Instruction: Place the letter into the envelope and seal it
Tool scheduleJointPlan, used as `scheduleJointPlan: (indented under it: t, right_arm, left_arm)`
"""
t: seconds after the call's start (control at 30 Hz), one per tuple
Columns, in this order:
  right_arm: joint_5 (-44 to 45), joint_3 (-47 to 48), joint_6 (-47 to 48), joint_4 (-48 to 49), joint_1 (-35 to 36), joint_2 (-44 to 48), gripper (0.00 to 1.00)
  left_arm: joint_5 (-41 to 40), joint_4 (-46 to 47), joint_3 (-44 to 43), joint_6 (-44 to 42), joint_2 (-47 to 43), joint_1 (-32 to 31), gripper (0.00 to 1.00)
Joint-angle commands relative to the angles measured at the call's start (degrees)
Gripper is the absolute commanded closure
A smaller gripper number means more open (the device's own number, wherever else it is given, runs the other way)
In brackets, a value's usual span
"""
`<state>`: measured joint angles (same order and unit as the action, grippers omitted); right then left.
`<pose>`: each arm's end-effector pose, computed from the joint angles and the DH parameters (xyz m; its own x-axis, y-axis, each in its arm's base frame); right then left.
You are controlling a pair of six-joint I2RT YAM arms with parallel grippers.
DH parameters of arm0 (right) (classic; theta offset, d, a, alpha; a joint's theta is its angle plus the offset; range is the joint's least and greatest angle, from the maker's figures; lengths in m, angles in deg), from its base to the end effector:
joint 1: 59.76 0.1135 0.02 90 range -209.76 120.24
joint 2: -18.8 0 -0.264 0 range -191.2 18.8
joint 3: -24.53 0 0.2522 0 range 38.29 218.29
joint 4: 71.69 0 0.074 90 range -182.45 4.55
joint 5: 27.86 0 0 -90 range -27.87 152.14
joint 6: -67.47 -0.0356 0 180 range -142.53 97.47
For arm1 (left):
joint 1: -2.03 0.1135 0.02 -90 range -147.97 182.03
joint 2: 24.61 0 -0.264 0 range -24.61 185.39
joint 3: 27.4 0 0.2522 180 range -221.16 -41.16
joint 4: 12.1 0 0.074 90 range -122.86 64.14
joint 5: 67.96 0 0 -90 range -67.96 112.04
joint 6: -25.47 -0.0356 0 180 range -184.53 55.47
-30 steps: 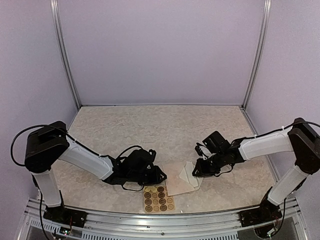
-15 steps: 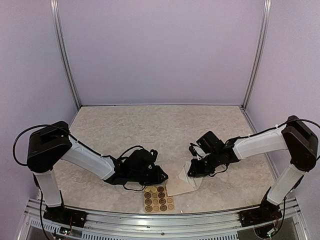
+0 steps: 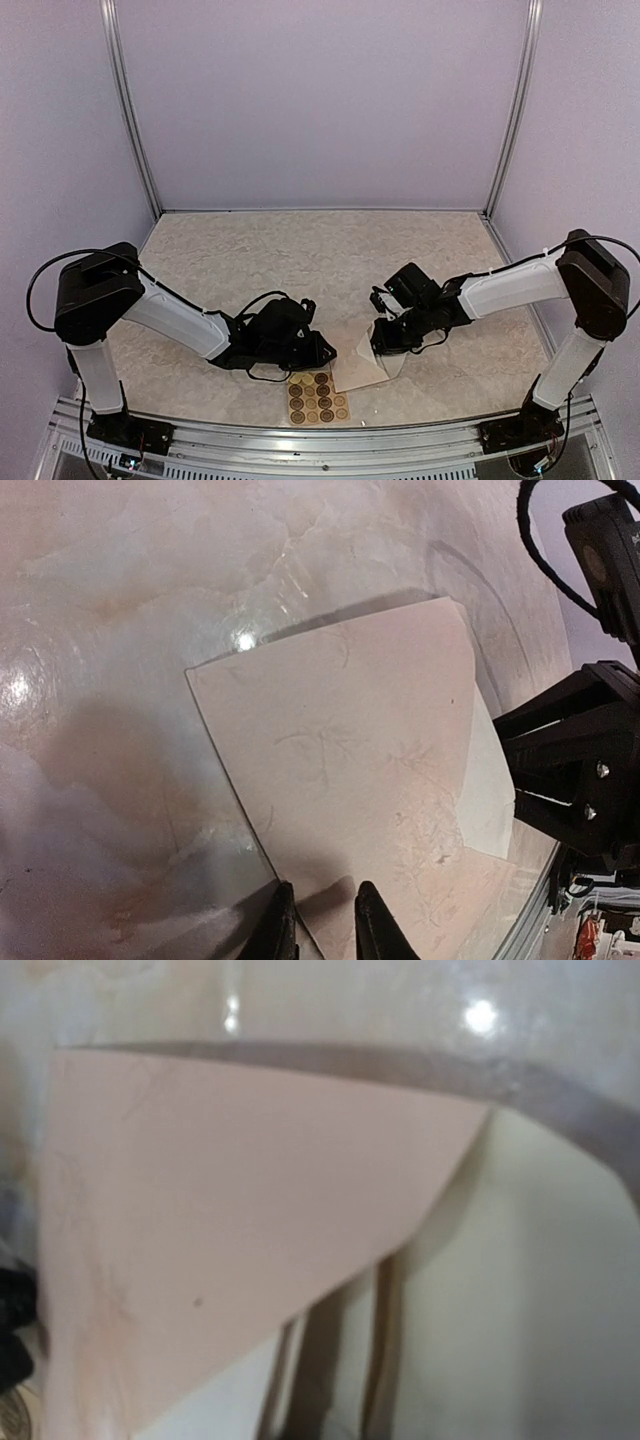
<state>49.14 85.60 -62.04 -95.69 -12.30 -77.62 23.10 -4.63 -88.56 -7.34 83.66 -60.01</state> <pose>0.2041 0.2343 0.1364 -0.9548 -0.1237 -0.2702 -0.2437 0.8463 0.4736 0.1676 -0.3172 0.1095 -0.9099 -0.0781 -0.4073 0.2307 0.7208 -0.6536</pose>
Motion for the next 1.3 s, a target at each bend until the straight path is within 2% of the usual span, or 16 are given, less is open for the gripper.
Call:
scheduleJointPlan:
  t: [0.0,0.23,0.43,0.57,0.97,1.27]
  right_arm:
    - [2.7,0.6,-0.9,-2.7,0.9,2.1,0.81]
    - [5.8,-1.3,-1.0,-6.6,-0.9,8.3,0.6]
    - [3.3,-2.4,-1.4,-4.6,-1.1,10.0,0.48]
    - [1.9,-2.4,-1.5,-2.9,-0.7,8.0,0.48]
    - [0.8,0.2,-1.6,-1.2,1.7,2.1,0.44]
    - [0.3,1.7,-1.7,-0.8,3.0,0.1,0.5]
  left_arm:
    - [-0.9,-3.1,-0.1,-0.6,0.4,-0.3,0.81]
    - [-3.0,-4.5,0.7,-1.1,-2.2,-0.4,0.8]
    - [-3.6,-4.8,0.6,-1.0,-3.4,-1.0,0.78]
    - [-3.3,-4.9,0.6,-0.8,-2.8,-1.0,0.74]
    - [-2.7,-4.1,0.6,-0.4,-1.3,-1.2,0.74]
    - [-2.2,-3.2,0.8,-0.1,-0.3,-1.3,0.75]
